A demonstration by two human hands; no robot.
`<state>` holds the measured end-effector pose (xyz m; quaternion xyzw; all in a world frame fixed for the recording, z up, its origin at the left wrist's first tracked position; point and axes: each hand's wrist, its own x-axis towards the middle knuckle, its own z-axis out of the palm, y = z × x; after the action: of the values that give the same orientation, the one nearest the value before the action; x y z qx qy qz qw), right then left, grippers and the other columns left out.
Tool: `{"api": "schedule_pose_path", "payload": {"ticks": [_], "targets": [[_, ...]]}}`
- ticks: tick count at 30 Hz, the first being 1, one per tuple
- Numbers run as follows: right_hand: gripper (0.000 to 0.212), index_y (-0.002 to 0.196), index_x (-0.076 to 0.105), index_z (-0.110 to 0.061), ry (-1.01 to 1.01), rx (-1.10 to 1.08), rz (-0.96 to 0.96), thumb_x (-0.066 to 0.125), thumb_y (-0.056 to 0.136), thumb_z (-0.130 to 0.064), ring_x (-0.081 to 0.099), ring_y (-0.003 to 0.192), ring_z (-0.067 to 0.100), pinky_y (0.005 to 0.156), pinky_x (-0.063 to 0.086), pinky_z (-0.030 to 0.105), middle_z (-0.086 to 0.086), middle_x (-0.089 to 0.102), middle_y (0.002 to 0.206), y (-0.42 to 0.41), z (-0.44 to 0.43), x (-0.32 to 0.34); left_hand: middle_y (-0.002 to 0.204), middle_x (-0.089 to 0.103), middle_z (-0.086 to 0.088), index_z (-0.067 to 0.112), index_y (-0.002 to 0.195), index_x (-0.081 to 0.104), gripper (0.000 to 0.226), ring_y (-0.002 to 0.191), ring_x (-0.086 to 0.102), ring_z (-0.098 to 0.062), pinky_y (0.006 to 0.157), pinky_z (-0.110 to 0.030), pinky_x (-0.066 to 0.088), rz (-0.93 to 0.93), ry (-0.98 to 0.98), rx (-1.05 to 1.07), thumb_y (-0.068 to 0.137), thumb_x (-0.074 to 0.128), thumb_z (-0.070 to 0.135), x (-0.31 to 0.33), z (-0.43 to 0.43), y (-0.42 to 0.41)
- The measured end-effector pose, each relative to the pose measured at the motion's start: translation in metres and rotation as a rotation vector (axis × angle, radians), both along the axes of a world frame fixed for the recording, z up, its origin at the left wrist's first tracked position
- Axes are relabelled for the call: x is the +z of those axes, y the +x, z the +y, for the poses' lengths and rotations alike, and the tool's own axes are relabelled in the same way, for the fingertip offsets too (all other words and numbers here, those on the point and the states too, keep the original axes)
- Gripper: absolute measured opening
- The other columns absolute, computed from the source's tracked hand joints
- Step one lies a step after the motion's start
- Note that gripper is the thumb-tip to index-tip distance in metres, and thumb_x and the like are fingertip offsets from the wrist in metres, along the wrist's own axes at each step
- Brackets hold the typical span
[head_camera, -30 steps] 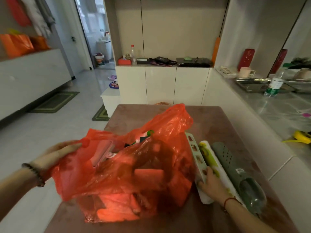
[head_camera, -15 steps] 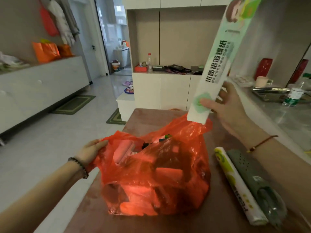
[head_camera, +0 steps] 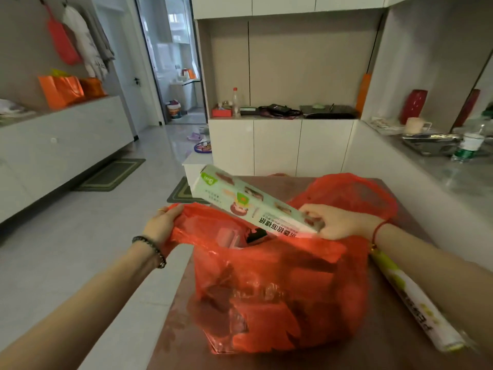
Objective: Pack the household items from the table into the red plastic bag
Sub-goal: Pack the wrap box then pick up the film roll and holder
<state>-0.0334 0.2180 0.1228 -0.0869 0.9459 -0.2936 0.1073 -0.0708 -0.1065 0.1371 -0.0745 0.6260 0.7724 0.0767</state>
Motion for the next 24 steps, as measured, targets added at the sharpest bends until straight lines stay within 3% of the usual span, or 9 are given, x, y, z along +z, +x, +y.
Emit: {"api": "schedule_pose_path", "payload": {"ticks": [5, 9, 11, 13, 16, 18, 20, 22, 24], "targets": [[0.036, 0.120, 0.052, -0.025, 0.400, 0.089, -0.180, 0.060, 0.084, -0.021, 0.055, 0.105, 0.013, 0.085, 0.041, 0.021, -0.002, 0.058, 0.119, 0.033, 0.018, 0.012, 0.036, 0.060, 0.004, 0.010, 0.078, 0.052, 0.017, 0.030, 0.056, -0.008, 0.033, -0.016, 0.046, 0.024, 0.022, 0.025, 0.093, 0.044, 0.011, 0.004, -0.008, -0.016], [0.052, 0.135, 0.044, -0.026, 0.332, 0.132, -0.186, 0.062, 0.085, -0.027, 0.044, 0.108, 0.000, 0.076, 0.033, -0.005, -0.017, 0.045, 0.122, 0.052, -0.001, 0.009, 0.028, 0.052, 0.001, 0.009, 0.071, 0.051, 0.025, 0.023, 0.047, -0.004, 0.030, -0.010, 0.039, 0.033, 0.015, -0.062, 0.094, 0.041, 0.011, 0.009, 0.002, -0.014], [0.053, 0.134, 0.046, -0.025, 0.298, 0.151, -0.131, 0.064, 0.084, -0.027, 0.048, 0.112, -0.001, 0.091, 0.037, 0.002, -0.012, 0.052, 0.130, 0.059, -0.005, 0.019, 0.026, 0.048, -0.001, 0.009, 0.069, 0.050, 0.027, 0.022, 0.045, -0.003, 0.029, -0.009, 0.037, 0.032, 0.007, -0.108, 0.094, 0.040, 0.011, 0.008, 0.005, -0.011], [0.046, 0.126, 0.053, -0.025, 0.120, 0.041, 0.027, 0.066, 0.083, -0.025, 0.056, 0.106, -0.003, 0.089, 0.044, 0.009, -0.008, 0.061, 0.121, 0.067, 0.000, 0.044, 0.034, 0.055, 0.001, 0.003, 0.080, 0.055, 0.020, 0.025, 0.048, -0.005, 0.030, -0.011, 0.039, 0.021, -0.033, -0.123, 0.093, 0.042, 0.012, 0.003, 0.004, -0.012], [0.026, 0.107, 0.062, -0.026, -0.433, -0.297, 0.370, 0.064, 0.081, -0.020, 0.068, 0.088, 0.007, 0.076, 0.055, 0.017, -0.002, 0.071, 0.098, 0.081, 0.027, 0.088, 0.070, 0.059, -0.009, 0.005, 0.096, 0.055, 0.016, 0.042, 0.057, -0.011, 0.042, -0.020, 0.047, 0.053, -0.246, -0.017, 0.088, 0.053, 0.019, 0.001, 0.006, -0.012], [0.022, 0.096, 0.064, -0.029, -0.695, -0.511, 0.500, 0.067, 0.074, -0.032, 0.069, 0.086, 0.019, 0.079, 0.057, 0.031, 0.002, 0.072, 0.091, 0.088, 0.059, 0.093, 0.086, 0.055, -0.009, 0.017, 0.090, 0.046, 0.009, 0.058, 0.056, -0.013, 0.057, -0.020, 0.046, 0.198, -0.411, 0.107, 0.087, 0.055, 0.017, 0.006, 0.013, -0.007], [0.020, 0.099, 0.063, -0.025, -0.691, -0.647, 0.461, 0.066, 0.080, -0.026, 0.067, 0.089, 0.026, 0.082, 0.056, 0.037, 0.009, 0.071, 0.099, 0.092, 0.091, 0.071, 0.100, 0.049, -0.005, 0.021, 0.099, 0.037, 0.026, 0.084, 0.053, -0.018, 0.075, -0.026, 0.043, 0.460, -0.529, 0.146, 0.086, 0.058, 0.013, 0.015, 0.025, 0.003], [0.026, 0.112, 0.059, -0.013, -0.639, -0.740, 0.319, 0.059, 0.086, -0.012, 0.065, 0.083, 0.020, 0.071, 0.058, 0.025, 0.016, 0.065, 0.109, 0.099, 0.117, 0.029, 0.108, 0.046, -0.002, 0.029, 0.100, 0.038, 0.030, 0.098, 0.047, -0.017, 0.084, -0.030, 0.039, 0.762, -0.649, 0.118, 0.080, 0.058, 0.019, 0.028, 0.044, 0.024], [0.037, 0.122, 0.054, -0.005, -0.566, -0.830, 0.192, 0.060, 0.086, -0.008, 0.062, 0.080, 0.017, 0.062, 0.055, 0.018, 0.019, 0.062, 0.111, 0.112, 0.135, -0.013, 0.108, 0.047, 0.006, 0.034, 0.100, 0.040, 0.025, 0.101, 0.044, -0.008, 0.091, -0.017, 0.035, 0.977, -0.741, -0.007, 0.078, 0.051, 0.029, 0.037, 0.077, 0.053]]}}
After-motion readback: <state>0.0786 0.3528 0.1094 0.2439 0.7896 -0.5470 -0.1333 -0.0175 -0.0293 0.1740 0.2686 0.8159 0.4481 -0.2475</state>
